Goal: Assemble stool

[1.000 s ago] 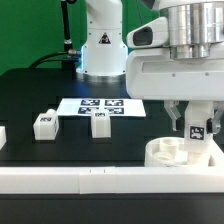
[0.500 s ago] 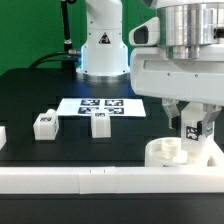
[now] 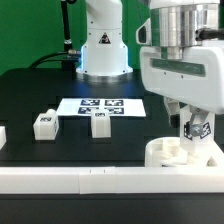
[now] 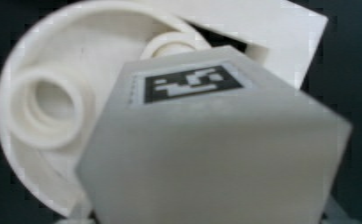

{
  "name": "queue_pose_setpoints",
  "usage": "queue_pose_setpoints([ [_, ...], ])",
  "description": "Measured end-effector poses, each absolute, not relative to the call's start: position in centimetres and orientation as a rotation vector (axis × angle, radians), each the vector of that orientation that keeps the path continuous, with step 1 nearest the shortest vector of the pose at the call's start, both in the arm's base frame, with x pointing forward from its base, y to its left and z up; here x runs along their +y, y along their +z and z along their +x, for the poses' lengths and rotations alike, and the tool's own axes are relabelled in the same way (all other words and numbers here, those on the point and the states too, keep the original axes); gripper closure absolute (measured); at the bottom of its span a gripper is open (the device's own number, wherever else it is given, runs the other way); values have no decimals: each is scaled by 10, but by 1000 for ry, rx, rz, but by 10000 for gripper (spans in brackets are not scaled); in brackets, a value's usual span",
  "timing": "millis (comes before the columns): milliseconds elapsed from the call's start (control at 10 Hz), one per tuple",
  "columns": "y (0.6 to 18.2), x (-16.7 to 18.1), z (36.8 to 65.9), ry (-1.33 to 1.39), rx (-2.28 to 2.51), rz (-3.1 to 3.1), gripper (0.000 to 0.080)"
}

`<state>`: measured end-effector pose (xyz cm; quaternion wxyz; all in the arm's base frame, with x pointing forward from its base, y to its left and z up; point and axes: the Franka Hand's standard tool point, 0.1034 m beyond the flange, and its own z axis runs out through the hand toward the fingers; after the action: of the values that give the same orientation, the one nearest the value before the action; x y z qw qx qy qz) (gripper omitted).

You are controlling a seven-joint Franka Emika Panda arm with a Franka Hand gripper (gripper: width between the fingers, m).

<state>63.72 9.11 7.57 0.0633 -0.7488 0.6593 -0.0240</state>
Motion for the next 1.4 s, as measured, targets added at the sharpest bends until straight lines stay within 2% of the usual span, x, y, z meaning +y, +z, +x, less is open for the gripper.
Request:
queue_pose_setpoints([
  [400, 74, 114, 640, -10, 2368, -1807, 462],
  [700, 74, 117, 639, 3, 2390, -1767, 462],
  [800, 74, 117, 639, 3, 2387, -1770, 382],
  [900, 74, 117, 639, 2, 2384, -1774, 215],
  [1000, 74, 118, 639, 2, 2382, -1777, 215],
  [1100, 74, 118, 639, 1, 2376, -1785, 161],
  [1200, 75, 118, 639, -5, 2333, -1840, 153],
  [1400, 107, 127, 639, 2, 2125, -2058, 153],
])
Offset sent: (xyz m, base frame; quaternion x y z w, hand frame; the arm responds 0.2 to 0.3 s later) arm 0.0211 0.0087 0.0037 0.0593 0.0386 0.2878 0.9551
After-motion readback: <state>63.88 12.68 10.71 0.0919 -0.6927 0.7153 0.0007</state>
